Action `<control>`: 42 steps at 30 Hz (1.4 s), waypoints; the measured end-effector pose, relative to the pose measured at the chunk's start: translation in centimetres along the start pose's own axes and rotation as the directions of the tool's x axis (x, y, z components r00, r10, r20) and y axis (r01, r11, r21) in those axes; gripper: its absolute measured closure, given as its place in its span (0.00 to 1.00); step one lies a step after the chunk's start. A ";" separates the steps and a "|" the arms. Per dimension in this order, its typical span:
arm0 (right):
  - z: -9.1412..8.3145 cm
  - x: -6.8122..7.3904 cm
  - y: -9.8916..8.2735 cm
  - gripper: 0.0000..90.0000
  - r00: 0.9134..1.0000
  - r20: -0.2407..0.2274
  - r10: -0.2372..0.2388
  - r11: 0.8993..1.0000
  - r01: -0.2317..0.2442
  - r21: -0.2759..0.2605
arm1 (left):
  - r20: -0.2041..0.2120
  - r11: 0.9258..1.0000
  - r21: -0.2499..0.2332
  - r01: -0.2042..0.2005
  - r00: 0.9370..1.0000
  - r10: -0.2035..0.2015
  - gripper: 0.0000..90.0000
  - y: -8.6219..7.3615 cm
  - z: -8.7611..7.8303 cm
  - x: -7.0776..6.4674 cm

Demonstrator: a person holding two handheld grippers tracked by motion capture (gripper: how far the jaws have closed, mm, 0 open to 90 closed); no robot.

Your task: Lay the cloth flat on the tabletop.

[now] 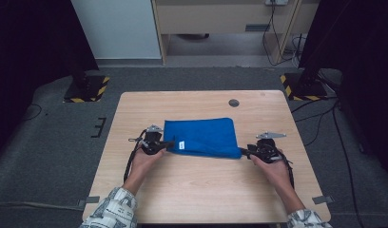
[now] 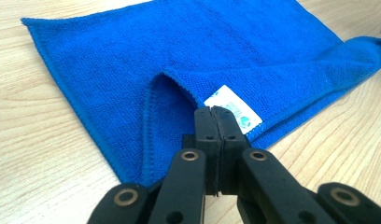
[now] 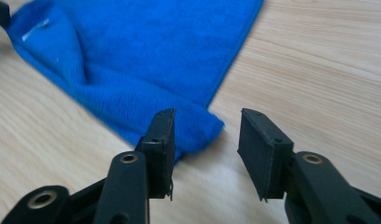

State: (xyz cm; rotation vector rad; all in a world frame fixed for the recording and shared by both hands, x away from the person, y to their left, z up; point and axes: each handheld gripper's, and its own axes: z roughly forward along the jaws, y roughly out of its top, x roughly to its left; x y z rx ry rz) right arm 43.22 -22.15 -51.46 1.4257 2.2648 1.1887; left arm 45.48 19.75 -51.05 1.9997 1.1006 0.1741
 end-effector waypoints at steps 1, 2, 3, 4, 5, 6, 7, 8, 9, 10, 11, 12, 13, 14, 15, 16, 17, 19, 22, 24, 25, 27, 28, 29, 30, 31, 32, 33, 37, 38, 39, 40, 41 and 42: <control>0.5 0.0 0.1 0.63 1.000 0.005 0.004 1.000 -0.004 0.008 | -0.001 1.000 0.001 -0.001 1.000 0.001 1.00 0.0 0.0 0.0; 0.9 0.0 0.2 0.66 1.000 0.007 0.007 1.000 -0.007 0.018 | 0.001 1.000 0.002 -0.001 1.000 0.001 1.00 0.0 0.0 0.0; 1.3 0.0 0.2 0.70 1.000 0.007 0.003 1.000 -0.003 0.022 | 0.001 1.000 0.001 -0.003 1.000 0.003 1.00 0.0 0.0 0.0; 1.5 0.1 0.2 0.76 1.000 0.008 0.006 0.999 -0.006 0.033 | 0.000 1.000 0.000 -0.002 1.000 0.002 1.00 0.0 0.0 0.0; 1.7 0.1 0.2 0.82 1.000 0.006 0.006 0.999 -0.006 0.037 | 0.001 1.000 -0.002 -0.001 1.000 0.001 1.00 0.0 -0.1 0.0; 1.7 0.2 0.2 0.89 1.000 0.001 -0.001 0.999 0.001 0.042 | 0.001 1.000 -0.005 -0.001 1.000 0.001 1.00 0.0 -0.1 0.0; 1.7 0.3 0.2 0.96 1.000 -0.001 0.002 0.999 -0.002 0.041 | -0.001 1.000 -0.005 -0.001 1.000 0.001 1.00 0.0 -0.1 0.0; 1.5 0.3 0.2 0.98 1.000 -0.004 0.002 1.000 -0.002 0.031 | -0.001 1.000 -0.006 -0.002 1.000 0.002 1.00 0.0 -0.2 0.0; 1.4 0.4 0.3 0.98 1.000 -0.005 0.002 1.000 -0.002 0.025 | 0.000 1.000 -0.005 -0.003 1.000 0.003 1.00 0.0 -0.3 0.0; 1.2 0.5 0.3 0.99 1.000 -0.006 0.000 1.000 0.000 0.024 | 0.001 1.000 -0.008 -0.002 1.000 0.002 1.00 0.0 -0.4 -0.1; 1.0 0.5 0.3 0.99 1.000 -0.011 -0.004 1.000 0.004 0.022 | 0.000 1.000 -0.008 -0.004 1.000 0.004 1.00 -0.1 -0.7 -0.2; 0.7 0.7 0.3 0.99 1.000 -0.015 -0.008 1.000 0.008 0.018 | 0.001 1.000 -0.007 -0.003 1.000 0.003 1.00 -0.1 -0.9 -0.2; 0.5 0.8 0.3 0.99 1.000 -0.016 -0.010 1.000 0.011 0.018 | 0.004 1.000 -0.005 -0.006 1.000 0.006 1.00 -0.2 -1.4 -0.3; 0.0 1.0 0.2 0.99 1.000 -0.018 -0.016 1.000 0.016 0.016 | 0.003 1.000 -0.006 -0.007 1.000 0.007 1.00 -0.3 -1.7 -0.4; -0.3 1.2 0.1 0.99 1.000 -0.021 -0.014 1.000 0.014 0.015 | 0.005 1.000 -0.003 -0.011 1.000 0.011 1.00 -0.5 -2.1 -0.6; -0.6 1.4 0.0 0.99 1.000 -0.020 -0.021 1.000 0.021 0.011 | 0.007 1.000 0.003 -0.015 1.000 0.015 1.00 -0.8 -2.6 -0.7; -1.2 1.7 -0.2 0.99 0.999 -0.022 -0.026 1.000 0.026 0.010 | 0.008 1.000 0.007 -0.018 1.000 0.018 1.00 -1.1 -3.0 -0.9; -2.0 2.2 -0.5 0.99 0.999 -0.035 -0.026 1.000 0.026 -0.001 | 0.016 1.000 0.010 -0.019 1.000 0.019 1.00 -1.7 -3.9 -1.1; -3.1 3.2 -1.2 0.99 0.998 -0.043 -0.049 0.999 0.049 0.002 | 0.027 1.000 0.023 -0.020 0.999 0.019 1.00 -2.6 -5.0 -1.5; -3.7 3.9 -1.7 0.99 0.997 -0.052 -0.060 0.998 0.060 0.006 | 0.032 0.999 0.034 -0.022 0.999 0.021 1.00 -3.2 -5.7 -1.7; -3.9 4.3 -1.9 0.99 0.996 -0.056 -0.069 0.998 0.069 0.007 | 0.032 0.999 0.038 -0.025 0.999 0.024 1.00 -3.5 -6.0 -1.8; -4.0 5.2 -2.2 0.99 0.994 -0.071 -0.086 0.996 0.087 0.012 | 0.027 0.998 0.056 -0.029 0.999 0.028 1.00 -4.3 -6.8 -2.0; -4.0 5.7 -2.4 0.99 0.993 -0.079 -0.091 0.996 0.092 0.018 | 0.022 0.998 0.060 -0.030 0.999 0.029 1.00 -4.6 -7.0 -2.0; -4.0 6.0 -2.4 0.99 0.992 -0.087 -0.089 0.996 0.091 0.022 | 0.017 0.998 0.063 -0.027 1.000 0.026 1.00 -4.9 -7.4 -2.0; -3.9 6.3 -2.5 0.99 0.990 -0.093 -0.102 0.994 0.105 0.023 | 0.015 0.997 0.069 -0.024 1.000 0.023 1.00 -5.3 -7.7 -1.9; -3.8 6.8 -2.6 0.99 0.989 -0.102 -0.103 0.994 0.106 0.030 | 0.013 0.997 0.074 -0.020 1.000 0.019 1.00 -5.6 -8.0 -1.8; -3.7 7.1 -2.7 0.99 0.988 -0.109 -0.107 0.993 0.111 0.038 | 0.014 0.996 0.085 -0.018 1.000 0.017 1.00 -6.0 -8.4 -1.6; -3.6 7.5 -2.8 0.99 0.987 -0.114 -0.114 0.992 0.120 0.043 | 0.011 0.996 0.088 -0.014 1.000 0.013 1.00 -6.2 -8.6 -1.6; -3.5 8.4 -3.0 0.99 0.984 -0.124 -0.128 0.989 0.136 0.057 | 0.008 0.995 0.095 0.012 1.000 -0.013 1.00 -7.0 -9.0 -1.2; -3.5 8.6 -3.0 0.99 0.983 -0.127 -0.135 0.988 0.143 0.059 | 0.004 0.994 0.106 0.008 1.000 -0.008 1.00 -7.1 -8.9 -1.3; -3.6 8.8 -3.1 0.99 0.983 -0.126 -0.136 0.988 0.144 0.059 | -0.004 0.993 0.120 -0.002 1.000 0.003 1.00 -7.2 -8.9 -1.3; -3.7 8.9 -3.1 0.99 0.982 -0.131 -0.139 0.987 0.147 0.057 | -0.016 0.991 0.134 -0.007 1.000 0.010 1.00 -7.4 -8.8 -1.3; -3.7 9.2 -3.1 0.99 0.980 -0.138 -0.141 0.987 0.150 0.056 | -0.022 0.990 0.140 -0.002 1.000 0.005 1.00 -7.6 -8.8 -1.2; -3.8 9.4 -3.2 0.99 0.979 -0.142 -0.148 0.986 0.156 0.052 | -0.024 0.990 0.141 0.004 1.000 0.000 1.00 -7.7 -8.8 -1.1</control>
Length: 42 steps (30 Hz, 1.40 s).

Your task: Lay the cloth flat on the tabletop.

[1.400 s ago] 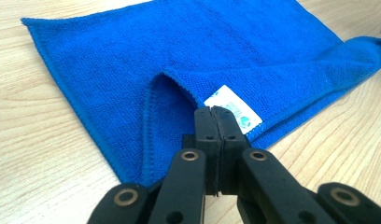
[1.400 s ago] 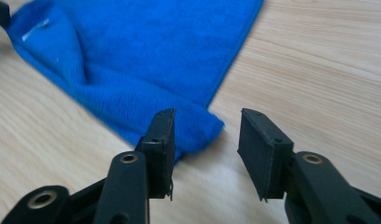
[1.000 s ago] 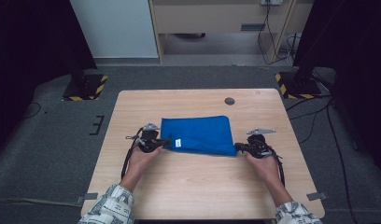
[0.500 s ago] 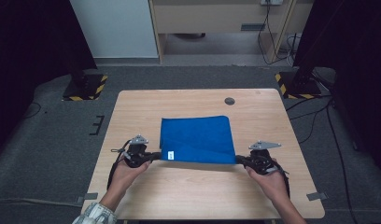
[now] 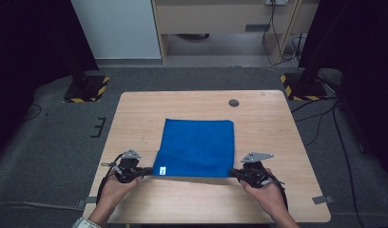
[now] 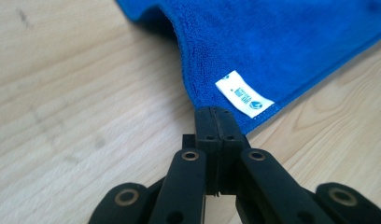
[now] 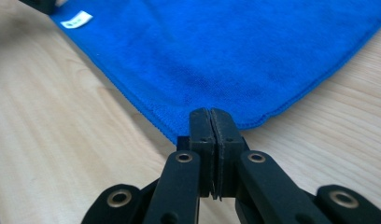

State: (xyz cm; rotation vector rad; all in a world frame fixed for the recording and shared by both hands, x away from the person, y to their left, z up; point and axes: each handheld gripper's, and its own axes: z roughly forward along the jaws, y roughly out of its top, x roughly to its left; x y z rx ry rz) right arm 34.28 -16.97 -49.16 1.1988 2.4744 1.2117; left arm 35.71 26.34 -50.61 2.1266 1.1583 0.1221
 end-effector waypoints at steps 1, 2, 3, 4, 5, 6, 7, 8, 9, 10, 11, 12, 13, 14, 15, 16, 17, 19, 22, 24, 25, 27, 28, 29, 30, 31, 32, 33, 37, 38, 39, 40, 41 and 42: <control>0.0 0.2 0.0 0.99 1.000 0.000 -0.005 1.000 0.005 0.001 | -0.001 1.000 0.000 0.003 1.000 -0.003 1.00 -0.1 -0.1 0.1; 0.1 0.4 0.0 0.99 1.000 -0.003 -0.015 1.000 0.015 0.004 | 0.001 1.000 -0.004 0.006 1.000 -0.006 1.00 -0.1 -0.2 0.1; 0.2 0.5 0.0 0.99 1.000 0.001 -0.018 1.000 0.018 0.005 | 0.006 1.000 -0.011 0.009 1.000 -0.009 1.00 -0.1 -0.3 -0.1; 0.1 0.5 0.0 0.99 1.000 0.003 -0.019 1.000 0.019 0.010 | 0.009 1.000 -0.010 0.002 1.000 -0.002 1.00 -0.1 -0.3 -0.3; 0.0 0.4 0.0 0.99 1.000 0.009 -0.017 1.000 0.017 0.009 | 0.017 1.000 -0.004 -0.009 1.000 0.009 1.00 -0.1 -0.4 -0.7; -0.2 0.2 -0.2 0.99 1.000 0.013 -0.012 1.000 0.012 0.009 | 0.023 1.000 0.001 -0.013 1.000 0.013 1.00 -0.1 -0.3 -0.9; -0.4 0.0 -0.3 0.99 1.000 0.018 -0.009 1.000 0.009 0.014 | 0.036 1.000 0.016 -0.022 0.999 0.021 1.00 -0.3 -0.1 -1.4; -0.6 -0.2 -0.6 0.99 1.000 0.025 -0.004 1.000 0.003 0.020 | 0.039 0.999 0.023 -0.029 0.999 0.028 1.00 -0.4 0.0 -1.6; -0.8 -0.3 -0.8 0.99 1.000 0.027 0.001 1.000 -0.001 0.023 | 0.045 0.999 0.034 -0.036 0.998 0.034 1.00 -0.5 0.1 -1.9; -0.9 -0.4 -1.0 0.99 0.999 0.033 0.002 1.000 -0.003 0.027 | 0.048 0.998 0.042 -0.040 0.998 0.038 1.00 -0.6 0.2 -2.2; -1.0 -0.4 -1.2 0.99 0.999 0.036 0.005 1.000 -0.006 0.029 | 0.049 0.998 0.047 -0.042 0.998 0.040 1.00 -0.7 0.2 -2.4; -1.1 -0.4 -1.4 0.99 0.999 0.034 0.012 0.999 -0.013 0.036 | 0.049 0.998 0.045 -0.042 0.998 0.040 1.00 -0.7 0.1 -2.5; -1.1 -0.3 -1.5 0.99 0.999 0.038 0.004 0.999 -0.005 0.035 | 0.049 0.998 0.047 -0.042 0.998 0.040 1.00 -0.7 0.0 -2.6; -1.1 -0.2 -1.5 0.99 0.999 0.038 0.004 0.999 -0.006 0.043 | 0.047 0.998 0.045 -0.042 0.998 0.040 1.00 -0.8 -0.1 -2.6; -1.2 -0.1 -1.5 0.99 0.999 0.037 0.004 0.999 -0.006 0.042 | 0.049 0.998 0.045 -0.040 0.998 0.038 1.00 -0.9 -0.2 -2.6; -1.3 -0.1 -1.5 0.98 0.999 0.035 0.002 0.999 -0.003 0.039 | 0.050 0.999 0.041 -0.032 0.998 0.030 1.00 -1.0 -0.3 -2.7; -1.4 0.0 -1.5 0.98 0.999 0.033 0.004 0.999 -0.005 0.040 | 0.053 0.998 0.042 -0.035 0.998 0.033 1.00 -1.1 -0.4 -2.7; -1.4 0.0 -1.5 0.98 0.999 0.040 -0.001 0.999 -0.001 0.047 | 0.062 0.999 0.042 -0.027 0.998 0.025 1.00 -1.3 -0.5 -3.0; -1.5 -0.2 -1.7 0.97 0.998 0.054 0.006 0.998 -0.010 0.064 | 0.071 0.999 0.032 -0.026 0.997 0.023 1.00 -1.4 -0.7 -3.4; -1.6 -0.4 -1.7 0.93 0.999 0.052 0.014 0.998 -0.017 0.064 | 0.061 0.999 0.031 -0.041 0.997 0.039 0.99 -1.4 -0.8 -3.8; -1.7 -0.4 -1.7 0.85 0.999 0.051 0.007 0.998 -0.010 0.055 | 0.054 0.999 0.026 -0.042 0.998 0.041 0.96 -1.4 -1.0 -3.8; -2.0 -0.3 -1.5 0.68 0.998 0.056 0.002 0.999 -0.004 0.035 | 0.024 0.999 -0.005 -0.036 0.999 0.036 0.73 -1.5 -1.2 -3.6; -2.0 -0.3 -1.4 0.60 0.998 0.062 -0.004 1.000 0.003 0.023 | 0.003 0.999 -0.022 -0.045 0.999 0.045 0.59 -1.4 -1.4 -3.4; -2.1 -0.3 -1.2 0.50 0.997 0.070 -0.013 1.000 0.012 0.008 | -0.012 0.998 -0.037 -0.058 0.998 0.058 0.49 -1.2 -1.5 -3.2; -2.1 -0.3 -1.0 0.44 0.996 0.081 -0.025 1.000 0.025 -0.007 | -0.024 0.996 -0.056 -0.070 0.997 0.068 0.41 -1.0 -1.6 -2.9; -2.0 -0.4 -0.9 0.41 0.995 0.092 -0.039 0.999 0.040 -0.010 | -0.032 0.995 -0.063 -0.078 0.997 0.076 0.36 -0.7 -1.7 -2.7; -1.8 -0.4 -0.7 0.38 0.994 0.101 -0.047 0.999 0.048 -0.016 | -0.033 0.993 -0.074 -0.091 0.996 0.088 0.32 -0.2 -1.7 -2.4; -1.6 -0.5 -0.4 0.33 0.994 0.103 -0.047 0.998 0.050 -0.024 | -0.033 0.992 -0.080 -0.101 0.995 0.098 0.28 0.1 -1.7 -2.1; -0.5 -0.9 0.5 0.23 0.993 0.108 -0.046 0.998 0.051 -0.046 | -0.047 0.988 -0.112 -0.108 0.994 0.104 0.20 2.2 -1.2 -1.1; -0.1 -1.1 0.8 0.22 0.994 0.104 -0.044 0.997 0.049 -0.052 | -0.043 0.987 -0.112 -0.116 0.993 0.112 0.20 2.6 -1.0 -0.9; 0.2 -1.3 1.1 0.21 0.994 0.100 -0.037 0.998 0.042 -0.052 | -0.047 0.987 -0.111 -0.116 0.993 0.111 0.19 2.9 -0.8 -0.7; 0.5 -1.4 1.3 0.20 0.995 0.097 -0.035 0.998 0.040 -0.055 | -0.055 0.987 -0.112 -0.116 0.992 0.110 0.17 3.3 -0.5 -0.5; 0.8 -1.5 1.6 0.19 0.995 0.092 -0.035 0.998 0.040 -0.053 | -0.053 0.987 -0.112 -0.116 0.992 0.110 0.16 3.8 -0.2 -0.3; 1.2 -1.6 1.9 0.17 0.995 0.095 -0.041 0.998 0.046 -0.052 | -0.056 0.987 -0.112 -0.114 0.993 0.109 0.14 4.0 0.1 -0.2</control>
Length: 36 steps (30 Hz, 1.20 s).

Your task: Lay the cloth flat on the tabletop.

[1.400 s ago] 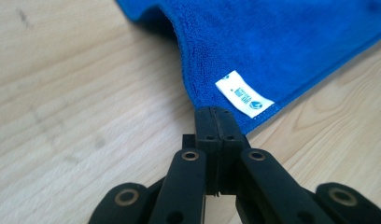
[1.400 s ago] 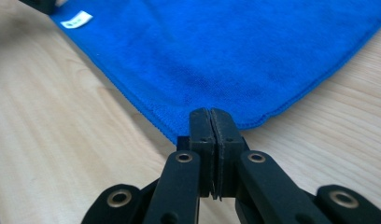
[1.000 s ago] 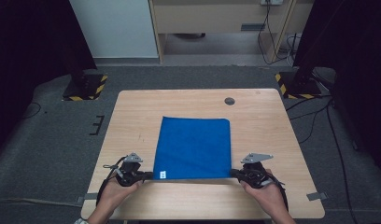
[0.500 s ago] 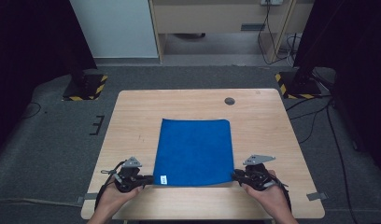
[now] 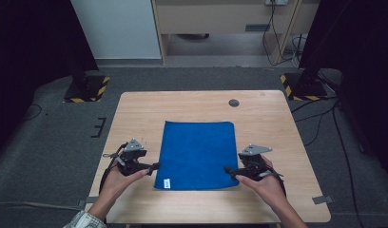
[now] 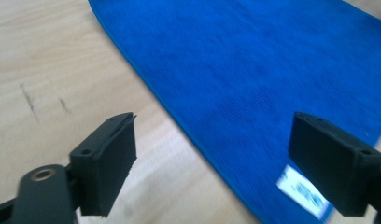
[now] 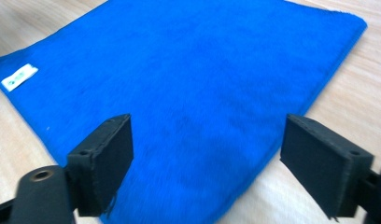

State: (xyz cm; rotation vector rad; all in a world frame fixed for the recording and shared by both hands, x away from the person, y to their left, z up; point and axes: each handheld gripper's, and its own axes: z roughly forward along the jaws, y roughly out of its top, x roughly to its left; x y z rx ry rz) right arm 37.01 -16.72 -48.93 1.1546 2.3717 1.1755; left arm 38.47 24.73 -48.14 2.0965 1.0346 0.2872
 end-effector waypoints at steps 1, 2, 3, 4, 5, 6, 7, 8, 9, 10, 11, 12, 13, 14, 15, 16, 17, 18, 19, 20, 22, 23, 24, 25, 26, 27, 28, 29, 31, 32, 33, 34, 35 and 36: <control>0.3 0.0 0.2 0.16 1.000 0.002 -0.002 1.000 0.002 0.002 | -0.002 1.000 0.002 0.000 1.000 0.000 0.13 0.2 0.2 0.1; 0.5 -0.1 0.4 0.16 1.000 -0.002 -0.003 1.000 0.003 0.004 | -0.002 1.000 0.004 -0.001 1.000 0.001 0.13 0.4 0.5 0.3; 0.8 -0.1 0.6 0.16 1.000 -0.007 -0.005 1.000 0.005 0.004 | -0.002 1.000 0.000 0.005 1.000 -0.005 0.13 0.6 0.7 0.5; 1.0 -0.1 0.8 0.16 1.000 -0.008 -0.003 1.000 0.003 0.007 | -0.003 1.000 -0.003 0.009 1.000 -0.009 0.12 0.8 0.9 0.6; 1.3 -0.2 0.9 0.16 1.000 -0.010 -0.010 1.000 0.011 0.009 | -0.005 1.000 -0.006 0.011 1.000 -0.011 0.12 1.0 1.1 0.7; 1.5 -0.1 1.1 0.16 1.000 -0.011 -0.011 1.000 0.011 0.009 | -0.008 1.000 -0.009 0.012 1.000 -0.012 0.11 1.2 1.2 0.8; 1.6 -0.1 1.2 0.16 1.000 -0.012 -0.013 1.000 0.013 0.008 | -0.010 1.000 -0.012 0.012 1.000 -0.012 0.11 1.4 1.5 0.8; 1.9 0.0 1.4 0.15 1.000 -0.015 -0.017 1.000 0.018 0.006 | -0.007 1.000 -0.014 0.012 1.000 -0.012 0.10 1.5 1.6 0.9; 1.9 0.0 1.5 0.15 1.000 -0.020 -0.022 1.000 0.022 0.005 | -0.008 1.000 -0.016 0.012 1.000 -0.013 0.09 1.7 1.9 0.9; 2.1 0.1 1.8 0.14 0.999 -0.024 -0.025 1.000 0.025 0.001 | -0.008 1.000 -0.019 0.014 1.000 -0.014 0.09 1.8 2.0 0.9; 2.2 0.2 1.9 0.14 0.999 -0.025 -0.026 1.000 0.026 -0.005 | -0.004 1.000 -0.022 0.012 1.000 -0.012 0.09 2.0 2.2 1.0; 2.3 0.2 2.1 0.14 0.999 -0.031 -0.035 0.999 0.035 -0.009 | -0.005 1.000 -0.026 0.015 1.000 -0.015 0.08 2.1 2.3 1.0; 2.4 0.4 2.2 0.14 0.999 -0.034 -0.041 0.999 0.041 -0.010 | -0.006 0.999 -0.029 0.017 1.000 -0.017 0.08 2.2 2.4 0.9; 2.5 0.5 2.3 0.14 0.998 -0.036 -0.042 0.999 0.042 -0.009 | -0.006 0.999 -0.030 0.014 1.000 -0.014 0.08 2.3 2.5 1.0; 2.6 0.7 2.5 0.14 0.998 -0.037 -0.045 0.999 0.045 -0.010 | -0.006 0.999 -0.031 0.016 1.000 -0.016 0.08 2.3 2.5 1.0; 2.7 0.8 2.7 0.14 0.998 -0.040 -0.049 0.999 0.048 -0.011 | -0.007 0.999 -0.032 0.015 1.000 -0.015 0.08 2.4 2.6 1.0; 2.7 0.9 2.8 0.13 0.998 -0.042 -0.054 0.998 0.054 -0.012 | -0.008 0.999 -0.035 0.009 1.000 -0.010 0.08 2.4 2.6 1.0; 2.9 1.0 2.9 0.14 0.998 -0.040 -0.058 0.998 0.057 -0.013 | -0.007 0.999 -0.041 0.013 1.000 -0.014 0.08 2.5 2.6 1.0; 3.0 1.1 3.1 0.14 0.997 -0.044 -0.062 0.998 0.062 -0.012 | -0.009 0.999 -0.043 0.007 1.000 -0.007 0.08 2.6 2.6 1.0; 3.1 1.3 3.2 0.14 0.996 -0.050 -0.067 0.998 0.067 -0.010 | -0.011 0.999 -0.043 0.002 1.000 -0.002 0.08 2.6 2.6 1.0; 3.3 1.6 3.4 0.15 0.996 -0.047 -0.074 0.997 0.074 -0.010 | -0.013 0.999 -0.044 -0.001 1.000 0.000 0.08 2.7 2.6 1.1; 3.4 1.8 3.6 0.16 0.996 -0.052 -0.078 0.997 0.078 -0.007 | -0.012 0.999 -0.049 0.001 1.000 -0.001 0.08 2.8 2.6 1.1; 3.5 2.0 3.8 0.16 0.996 -0.053 -0.078 0.997 0.078 -0.009 | -0.014 0.999 -0.050 -0.001 1.000 0.001 0.08 2.9 2.6 1.2; 3.6 2.1 3.9 0.17 0.995 -0.052 -0.083 0.997 0.082 -0.008 | -0.017 0.999 -0.052 -0.003 1.000 0.002 0.08 3.0 2.6 1.3; 3.8 2.4 4.1 0.17 0.995 -0.052 -0.084 0.996 0.083 -0.011 | -0.018 0.998 -0.056 -0.002 1.000 0.001 0.08 3.0 2.6 1.3; 4.0 2.6 4.2 0.17 0.995 -0.056 -0.088 0.996 0.088 -0.011 | -0.019 0.998 -0.061 -0.003 1.000 0.001 0.08 3.1 2.6 1.4; 4.1 2.7 4.4 0.18 0.994 -0.058 -0.088 0.996 0.087 -0.010 | -0.021 0.998 -0.065 0.001 1.000 -0.003 0.08 3.1 2.6 1.4; 4.2 3.0 4.5 0.18 0.994 -0.060 -0.091 0.996 0.091 -0.008 | -0.024 0.998 -0.061 0.004 1.000 -0.006 0.08 3.2 2.6 1.5; 4.6 3.5 4.9 0.18 0.993 -0.069 -0.100 0.995 0.100 -0.004 | -0.031 0.998 -0.059 0.005 1.000 -0.006 0.08 3.3 2.6 1.6; 4.7 3.8 5.1 0.18 0.992 -0.073 -0.107 0.994 0.107 -0.003 | -0.028 0.998 -0.064 0.008 1.000 -0.010 0.08 3.3 2.5 1.5; 4.8 4.0 5.3 0.18 0.991 -0.076 -0.110 0.994 0.110 -0.004 | -0.028 0.998 -0.065 0.003 1.000 -0.005 0.08 3.4 2.5 1.5; 5.0 4.2 5.4 0.18 0.991 -0.080 -0.112 0.994 0.112 -0.005 | -0.029 0.998 -0.064 -0.002 1.000 0.001 0.08 3.4 2.4 1.5; 5.1 4.4 5.6 0.18 0.990 -0.084 -0.112 0.994 0.111 -0.005 | -0.029 0.998 -0.062 -0.004 1.000 0.003 0.08 3.5 2.4 1.5; 5.2 4.6 5.7 0.19 0.990 -0.087 -0.114 0.993 0.114 -0.003 | -0.029 0.998 -0.063 -0.006 1.000 0.004 0.08 3.6 2.4 1.5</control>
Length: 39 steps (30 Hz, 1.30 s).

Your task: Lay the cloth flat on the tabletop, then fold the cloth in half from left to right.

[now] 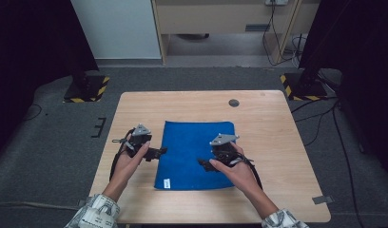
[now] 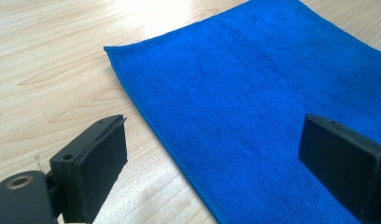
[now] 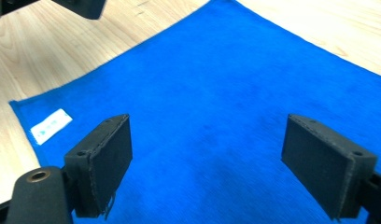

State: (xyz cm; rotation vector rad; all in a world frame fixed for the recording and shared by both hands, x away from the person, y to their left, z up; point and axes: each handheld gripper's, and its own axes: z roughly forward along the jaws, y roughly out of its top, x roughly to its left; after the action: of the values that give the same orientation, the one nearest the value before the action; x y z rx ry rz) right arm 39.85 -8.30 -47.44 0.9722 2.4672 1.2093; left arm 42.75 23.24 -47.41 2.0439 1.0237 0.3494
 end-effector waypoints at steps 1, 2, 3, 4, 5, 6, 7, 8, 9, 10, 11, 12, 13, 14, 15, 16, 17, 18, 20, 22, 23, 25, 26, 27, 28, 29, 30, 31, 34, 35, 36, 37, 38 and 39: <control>0.2 0.2 0.1 0.19 1.000 0.000 -0.005 1.000 0.005 0.000 | -0.003 1.000 -0.005 0.002 1.000 -0.002 0.08 0.1 0.0 0.0; 0.3 0.3 0.3 0.19 1.000 -0.004 -0.005 1.000 0.005 0.004 | -0.004 1.000 -0.004 0.002 1.000 -0.002 0.08 0.1 0.0 0.2; 0.5 0.5 0.4 0.19 1.000 -0.006 -0.002 1.000 0.002 0.004 | -0.004 1.000 -0.007 0.004 1.000 -0.004 0.08 0.2 0.0 0.2; 0.6 0.6 0.5 0.20 1.000 -0.008 -0.002 1.000 0.002 0.006 | -0.009 1.000 -0.010 0.008 1.000 -0.009 0.08 0.2 0.0 0.4; 0.9 0.8 0.6 0.22 1.000 -0.011 -0.001 1.000 0.001 0.007 | -0.010 1.000 -0.012 0.011 1.000 -0.011 0.08 0.3 0.1 0.5; 1.0 0.9 0.7 0.23 1.000 -0.019 0.001 1.000 -0.001 0.010 | -0.010 1.000 -0.013 0.014 1.000 -0.014 0.09 0.3 0.1 0.6; 1.2 1.1 0.8 0.23 1.000 -0.024 0.004 1.000 -0.003 0.010 | -0.014 1.000 -0.019 0.018 1.000 -0.018 0.09 0.4 0.1 0.7; 1.5 1.4 0.9 0.24 1.000 -0.028 -0.002 1.000 0.002 0.011 | -0.014 1.000 -0.022 0.020 1.000 -0.020 0.09 0.5 0.1 0.8; 1.8 1.8 1.1 0.25 0.999 -0.041 -0.002 1.000 0.003 0.011 | -0.011 0.999 -0.031 0.019 1.000 -0.019 0.09 0.6 0.1 0.9; 2.1 2.2 1.3 0.26 0.999 -0.053 -0.001 1.000 0.001 0.007 | -0.009 0.999 -0.030 0.022 1.000 -0.022 0.09 0.7 0.1 1.0; 2.3 2.5 1.4 0.27 0.998 -0.062 -0.009 1.000 0.009 0.008 | -0.015 0.999 -0.029 0.019 1.000 -0.019 0.09 0.8 0.1 1.2; 2.6 3.0 1.6 0.28 0.997 -0.073 -0.013 1.000 0.014 0.010 | -0.021 0.999 -0.036 0.023 0.999 -0.024 0.09 0.9 0.1 1.3; 2.9 3.5 1.8 0.31 0.996 -0.084 -0.017 1.000 0.018 0.006 | -0.022 0.999 -0.045 0.029 0.999 -0.030 0.09 1.1 0.0 1.6; 3.3 4.3 2.0 0.34 0.995 -0.099 -0.028 1.000 0.028 0.004 | -0.021 0.998 -0.051 0.031 0.999 -0.033 0.09 1.2 0.0 1.7; 3.6 4.9 2.2 0.35 0.993 -0.110 -0.036 0.999 0.036 0.006 | -0.020 0.998 -0.052 0.032 0.999 -0.033 0.09 1.3 0.0 1.8; 3.9 5.3 2.3 0.38 0.992 -0.119 -0.045 0.999 0.046 0.009 | -0.022 0.998 -0.051 0.029 0.999 -0.031 0.09 1.4 0.0 2.0; 4.2 5.8 2.4 0.42 0.990 -0.130 -0.060 0.998 0.062 0.010 | -0.025 0.998 -0.054 0.032 0.999 -0.033 0.09 1.5 0.0 2.2; 4.6 6.4 2.5 0.45 0.988 -0.137 -0.068 0.998 0.069 0.009 | -0.024 0.997 -0.068 0.037 0.999 -0.039 0.09 1.5 0.1 2.4; 5.3 7.3 2.6 0.52 0.985 -0.155 -0.074 0.997 0.077 0.015 | -0.018 0.996 -0.074 0.044 0.999 -0.045 0.09 1.4 0.3 2.8; 6.0 8.1 2.6 0.58 0.982 -0.169 -0.085 0.996 0.089 0.018 | -0.027 0.997 -0.069 0.044 0.999 -0.046 0.09 1.2 0.6 3.0; 6.3 8.5 2.6 0.62 0.980 -0.176 -0.088 0.995 0.093 0.023 | -0.027 0.997 -0.065 0.042 0.999 -0.044 0.09 1.2 0.8 3.2; 6.9 9.3 2.6 0.69 0.977 -0.191 -0.092 0.995 0.099 0.029 | -0.026 0.997 -0.060 0.045 0.999 -0.046 0.09 1.0 1.0 3.4; 7.1 9.5 2.5 0.73 0.975 -0.197 -0.098 0.994 0.106 0.031 | -0.028 0.997 -0.059 0.046 0.998 -0.047 0.09 1.0 1.2 3.5; 7.4 9.9 2.5 0.76 0.975 -0.199 -0.101 0.993 0.110 0.037 | -0.028 0.997 -0.057 0.045 0.999 -0.046 0.09 0.9 1.2 3.6; 7.6 10.2 2.5 0.79 0.973 -0.204 -0.105 0.992 0.116 0.042 | -0.030 0.997 -0.058 0.044 0.998 -0.046 0.09 0.9 1.2 3.6; 7.8 10.6 2.5 0.81 0.972 -0.209 -0.112 0.991 0.124 0.046 | -0.030 0.997 -0.061 0.045 0.998 -0.047 0.09 0.9 1.2 3.7; 8.0 10.9 2.5 0.82 0.969 -0.214 -0.126 0.989 0.139 0.050 | -0.029 0.997 -0.066 0.048 0.998 -0.050 0.09 0.9 1.2 3.7; 8.1 11.2 2.5 0.83 0.968 -0.216 -0.129 0.988 0.143 0.050 | -0.024 0.996 -0.070 0.051 0.998 -0.052 0.09 0.9 1.2 3.8; 8.5 12.1 2.3 0.83 0.966 -0.221 -0.137 0.986 0.154 0.064 | -0.024 0.996 -0.074 0.054 0.998 -0.056 0.09 0.9 1.1 4.0; 8.7 12.3 2.2 0.81 0.964 -0.224 -0.140 0.985 0.159 0.070 | -0.024 0.996 -0.073 0.057 0.998 -0.059 0.09 0.9 1.1 4.0; 8.9 12.6 2.1 0.80 0.964 -0.226 -0.142 0.984 0.162 0.073 | -0.025 0.997 -0.057 0.057 0.998 -0.058 0.09 0.9 1.1 4.1; 9.1 12.8 1.9 0.77 0.963 -0.228 -0.143 0.983 0.164 0.077 | -0.030 0.997 -0.053 0.050 0.998 -0.052 0.09 1.0 1.1 4.1; 9.3 13.0 1.9 0.75 0.963 -0.235 -0.136 0.984 0.159 0.079 | -0.034 0.998 -0.052 0.047 0.998 -0.049 0.09 1.1 1.1 4.1; 9.5 13.2 1.8 0.71 0.963 -0.232 -0.137 0.984 0.159 0.082 | -0.034 0.998 -0.051 0.046 0.998 -0.048 0.09 1.1 1.1 4.1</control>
State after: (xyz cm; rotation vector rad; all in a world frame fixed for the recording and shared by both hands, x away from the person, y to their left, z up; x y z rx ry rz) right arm 35.14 6.90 -50.99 0.6899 2.7438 1.2170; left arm 46.57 25.46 -47.66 1.9722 1.0722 0.3842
